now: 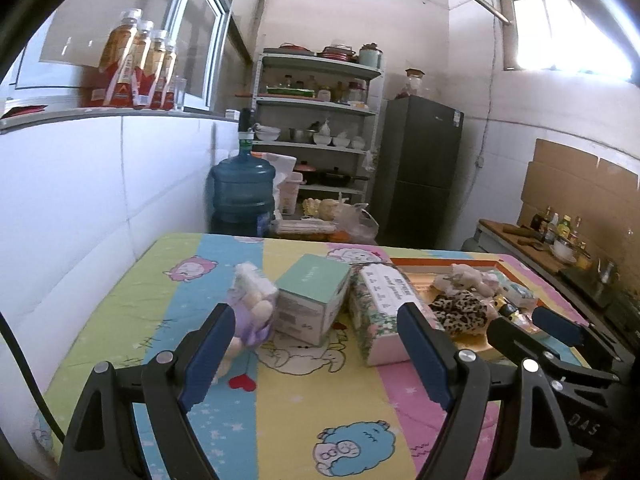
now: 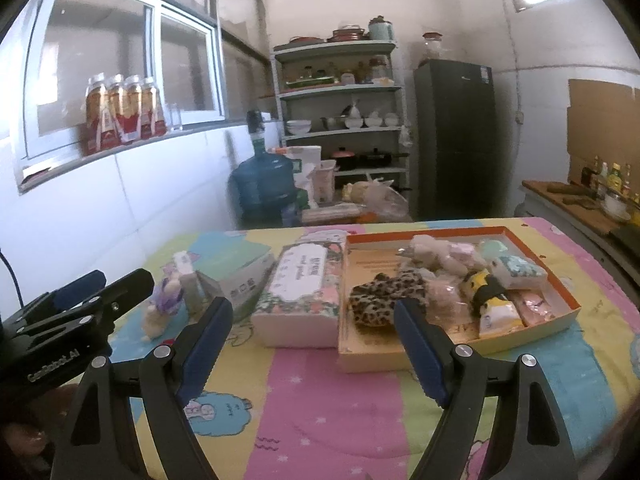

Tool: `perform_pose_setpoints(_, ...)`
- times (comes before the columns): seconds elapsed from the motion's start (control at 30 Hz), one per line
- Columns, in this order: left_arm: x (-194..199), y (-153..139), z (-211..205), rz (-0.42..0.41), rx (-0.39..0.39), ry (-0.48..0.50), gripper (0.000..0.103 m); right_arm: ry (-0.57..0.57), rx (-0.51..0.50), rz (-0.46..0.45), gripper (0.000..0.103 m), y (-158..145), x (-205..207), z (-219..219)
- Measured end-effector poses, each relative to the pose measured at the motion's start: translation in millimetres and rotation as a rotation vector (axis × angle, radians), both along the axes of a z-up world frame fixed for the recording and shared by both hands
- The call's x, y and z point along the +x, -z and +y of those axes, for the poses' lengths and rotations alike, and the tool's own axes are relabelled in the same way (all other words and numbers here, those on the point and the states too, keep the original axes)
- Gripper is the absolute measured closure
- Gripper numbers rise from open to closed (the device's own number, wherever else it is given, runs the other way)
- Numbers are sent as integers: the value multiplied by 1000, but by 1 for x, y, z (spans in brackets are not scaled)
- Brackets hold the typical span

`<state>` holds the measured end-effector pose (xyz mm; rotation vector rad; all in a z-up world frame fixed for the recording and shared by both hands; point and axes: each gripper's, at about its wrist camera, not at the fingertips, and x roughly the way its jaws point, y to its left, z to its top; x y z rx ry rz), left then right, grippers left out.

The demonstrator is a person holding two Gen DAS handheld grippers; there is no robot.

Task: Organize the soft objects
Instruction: 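Grasp the purple-dressed teddy bear with the left gripper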

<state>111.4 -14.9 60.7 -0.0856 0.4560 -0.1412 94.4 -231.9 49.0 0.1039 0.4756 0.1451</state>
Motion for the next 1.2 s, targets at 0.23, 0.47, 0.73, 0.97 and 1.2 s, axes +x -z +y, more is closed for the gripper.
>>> perform_pose_setpoints(0.23,-2,3,16,4,-7,-47,20,-53,-3,6,19,3,1,15)
perform_pose_setpoints(0.47,2,11,36,16,-7,-71,20,-91,4,16,19,8,8,27)
perform_pose_setpoints(0.73,27,40,50,93,23,-30,20,-120,-14,26,19,12,18,44)
perform_pose_setpoints(0.97,60,58,58,161,100,43,20,-119,-25,51,19,18,31,53)
perform_pose_setpoints(1.2,87,75,53,219,203,129,20,-114,-36,71,19,24,43,59)
